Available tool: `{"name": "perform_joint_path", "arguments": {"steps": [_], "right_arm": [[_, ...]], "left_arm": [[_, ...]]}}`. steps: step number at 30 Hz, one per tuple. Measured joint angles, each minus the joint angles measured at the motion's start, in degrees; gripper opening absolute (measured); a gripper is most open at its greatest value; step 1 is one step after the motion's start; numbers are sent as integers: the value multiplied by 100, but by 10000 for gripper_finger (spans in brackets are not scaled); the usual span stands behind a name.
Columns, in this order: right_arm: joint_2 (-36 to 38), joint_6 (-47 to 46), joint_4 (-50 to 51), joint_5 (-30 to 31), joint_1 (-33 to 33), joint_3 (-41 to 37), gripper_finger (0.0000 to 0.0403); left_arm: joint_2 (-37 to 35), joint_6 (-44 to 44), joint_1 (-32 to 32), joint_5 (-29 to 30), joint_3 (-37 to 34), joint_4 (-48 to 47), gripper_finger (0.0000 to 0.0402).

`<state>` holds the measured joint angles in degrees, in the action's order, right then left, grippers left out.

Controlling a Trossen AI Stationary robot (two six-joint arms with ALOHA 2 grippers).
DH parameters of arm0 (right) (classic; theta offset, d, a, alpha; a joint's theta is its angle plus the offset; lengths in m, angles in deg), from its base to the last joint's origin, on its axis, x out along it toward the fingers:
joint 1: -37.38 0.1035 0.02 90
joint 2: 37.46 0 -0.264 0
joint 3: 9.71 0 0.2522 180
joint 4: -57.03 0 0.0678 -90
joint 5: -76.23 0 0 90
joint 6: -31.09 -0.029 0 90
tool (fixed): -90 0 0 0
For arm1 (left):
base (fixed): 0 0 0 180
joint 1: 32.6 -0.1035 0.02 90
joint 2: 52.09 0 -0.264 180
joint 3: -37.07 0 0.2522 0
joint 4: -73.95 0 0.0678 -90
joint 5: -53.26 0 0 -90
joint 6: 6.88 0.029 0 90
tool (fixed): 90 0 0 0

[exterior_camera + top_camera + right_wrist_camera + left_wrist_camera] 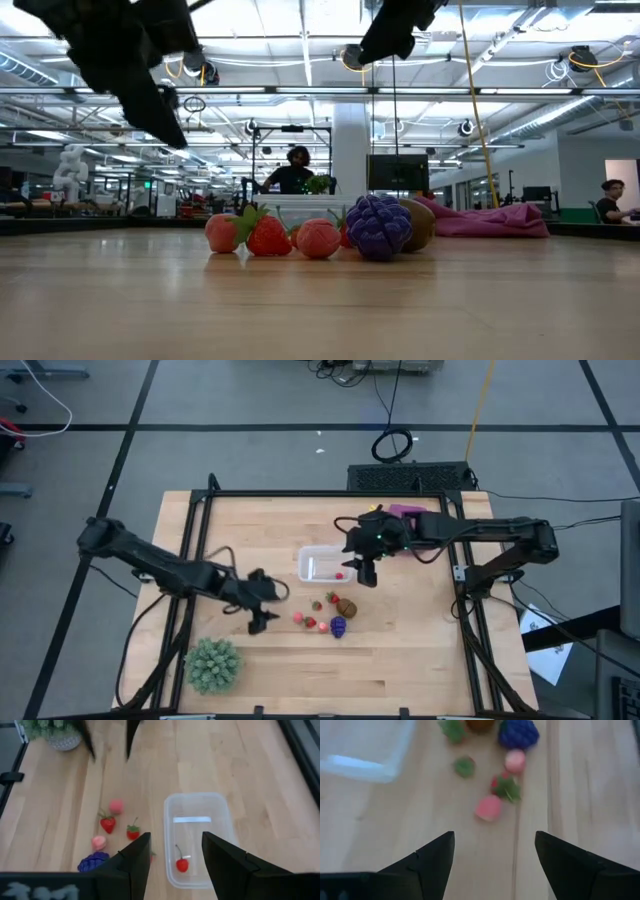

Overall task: Pick and placing Produce into tupperware
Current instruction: Put the left peach into the transparent bin

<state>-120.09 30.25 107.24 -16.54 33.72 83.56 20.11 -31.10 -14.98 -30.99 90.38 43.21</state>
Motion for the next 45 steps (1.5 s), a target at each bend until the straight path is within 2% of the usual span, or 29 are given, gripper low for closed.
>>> {"name": "perform_joint_path", "arguments": {"steps": [3, 7, 15, 19, 28, 45], "right_arm": [[-12, 0, 4, -2, 2, 0, 169], [-60, 15, -21, -4, 2, -3, 169], [-74, 44, -17, -4, 2, -7, 169], [-72, 119, -20, -7, 2, -7, 169], [-74, 197, -40, -7, 2, -8, 169], [-74, 307, -255, -7, 2, -9, 169]], "left_arm": [[590, 255, 109, -96, 23, 416, 280], [1117, 345, 59, -94, 158, 436, 280], [1663, 856, -249, -80, 419, 603, 280], [1841, 910, -406, -186, 433, 1046, 280], [2145, 803, -502, -489, 445, 1334, 280], [2485, 751, -502, -336, 424, 1554, 280]]}}
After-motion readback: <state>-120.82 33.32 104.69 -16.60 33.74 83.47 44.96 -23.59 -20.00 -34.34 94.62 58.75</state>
